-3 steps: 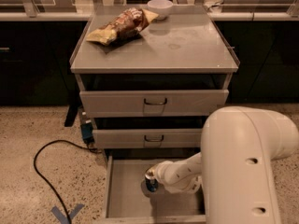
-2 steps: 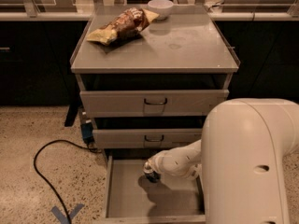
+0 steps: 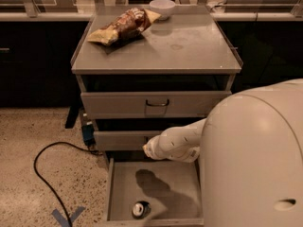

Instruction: Pick pepsi can from bottom drawer and place on counter

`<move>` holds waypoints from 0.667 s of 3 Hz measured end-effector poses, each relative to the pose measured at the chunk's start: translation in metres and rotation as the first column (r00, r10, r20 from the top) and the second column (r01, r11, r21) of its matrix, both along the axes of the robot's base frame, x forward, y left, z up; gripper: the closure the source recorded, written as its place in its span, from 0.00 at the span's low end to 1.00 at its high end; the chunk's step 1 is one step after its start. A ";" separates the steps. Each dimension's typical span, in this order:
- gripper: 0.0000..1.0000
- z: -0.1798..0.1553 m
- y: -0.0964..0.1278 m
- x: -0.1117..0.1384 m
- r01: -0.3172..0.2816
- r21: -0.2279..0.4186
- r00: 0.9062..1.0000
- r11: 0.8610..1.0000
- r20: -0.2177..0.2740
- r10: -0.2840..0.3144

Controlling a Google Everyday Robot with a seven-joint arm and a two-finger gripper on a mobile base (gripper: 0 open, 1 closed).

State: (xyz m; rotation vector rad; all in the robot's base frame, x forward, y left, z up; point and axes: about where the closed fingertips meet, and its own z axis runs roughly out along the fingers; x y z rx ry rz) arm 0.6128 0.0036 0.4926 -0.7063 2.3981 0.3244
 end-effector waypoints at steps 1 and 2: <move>1.00 0.002 0.002 0.001 -0.006 0.000 1.000 1.000 0.005 0.006; 0.82 0.002 0.002 0.001 -0.006 0.000 1.000 1.000 0.005 0.006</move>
Offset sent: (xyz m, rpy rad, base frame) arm 0.0017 0.0027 0.0038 -0.0001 -0.0060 0.0058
